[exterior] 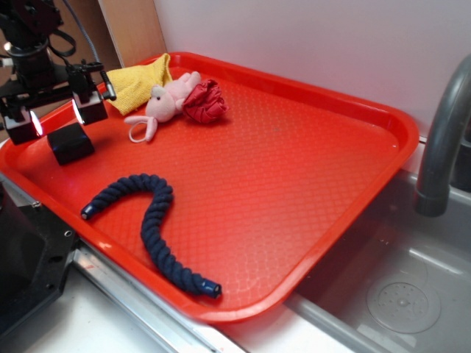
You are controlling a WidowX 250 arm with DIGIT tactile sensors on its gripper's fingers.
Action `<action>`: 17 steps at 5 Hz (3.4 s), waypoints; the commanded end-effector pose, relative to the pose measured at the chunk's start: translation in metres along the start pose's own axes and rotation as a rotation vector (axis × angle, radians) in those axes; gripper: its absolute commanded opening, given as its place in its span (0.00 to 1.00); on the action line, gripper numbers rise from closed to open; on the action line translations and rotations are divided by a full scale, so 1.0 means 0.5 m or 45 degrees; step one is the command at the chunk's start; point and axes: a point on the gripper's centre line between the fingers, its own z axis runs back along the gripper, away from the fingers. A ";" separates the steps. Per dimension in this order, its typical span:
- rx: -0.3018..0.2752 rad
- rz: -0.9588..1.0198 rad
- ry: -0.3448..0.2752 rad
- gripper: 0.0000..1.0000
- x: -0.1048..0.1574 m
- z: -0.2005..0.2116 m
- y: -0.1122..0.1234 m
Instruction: Grab the black box.
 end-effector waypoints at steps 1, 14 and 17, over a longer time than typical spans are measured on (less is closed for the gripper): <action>-0.028 -0.048 0.018 1.00 0.001 -0.004 0.008; -0.453 -0.810 0.185 0.00 -0.115 0.265 -0.092; -0.558 -1.120 0.217 0.00 -0.122 0.311 -0.121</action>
